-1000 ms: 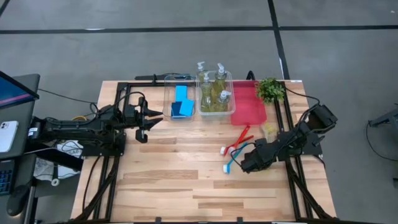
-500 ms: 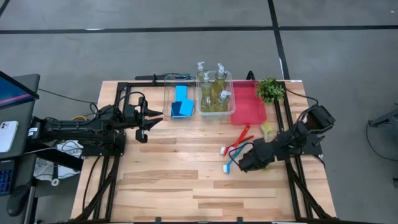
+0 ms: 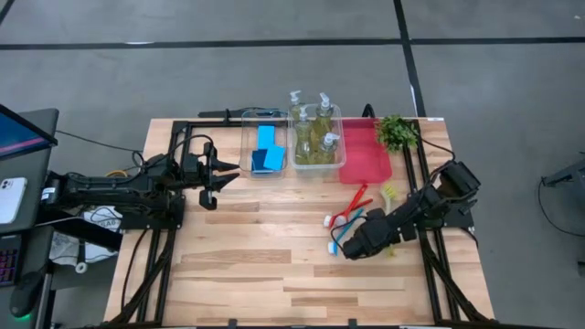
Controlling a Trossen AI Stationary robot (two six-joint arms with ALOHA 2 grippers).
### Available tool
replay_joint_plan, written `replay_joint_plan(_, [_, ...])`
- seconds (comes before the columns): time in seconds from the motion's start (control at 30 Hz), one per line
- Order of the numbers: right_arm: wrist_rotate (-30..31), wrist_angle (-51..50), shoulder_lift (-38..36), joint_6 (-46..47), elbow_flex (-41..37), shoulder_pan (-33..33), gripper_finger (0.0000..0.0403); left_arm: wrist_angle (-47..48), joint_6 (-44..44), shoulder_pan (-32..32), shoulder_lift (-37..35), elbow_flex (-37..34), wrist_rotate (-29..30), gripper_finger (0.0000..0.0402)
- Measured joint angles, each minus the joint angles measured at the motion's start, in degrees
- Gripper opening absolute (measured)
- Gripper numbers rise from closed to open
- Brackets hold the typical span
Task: Pick & Place Kitchen Sink Supplies
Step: Put the yellow dish brush into the red bin
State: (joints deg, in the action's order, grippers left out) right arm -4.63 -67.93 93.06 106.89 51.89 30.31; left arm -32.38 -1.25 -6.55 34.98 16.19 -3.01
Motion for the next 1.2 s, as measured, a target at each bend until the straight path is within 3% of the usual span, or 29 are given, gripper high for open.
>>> replay_joint_plan(0.37, [0.32,-10.18,-0.11,-0.51,8.51,4.82,0.0070,0.00,-0.01,0.00,0.00,0.00,0.00,0.0104])
replay_joint_plan(0.67, [6.38,-21.80,-0.11,-1.00,19.11,6.75,0.0069,0.00,-0.01,0.00,0.00,0.00,0.00,0.0104])
replay_joint_plan(0.93, [12.14,-22.06,-3.19,-12.39,21.43,2.07,0.0069,0.00,-0.01,0.00,0.00,0.00,0.00,0.0104])
replay_joint_plan(1.2, [17.80,-22.08,-6.31,-25.39,21.43,-7.94,0.0069,0.02,-0.01,0.00,0.00,0.00,0.00,0.0104])
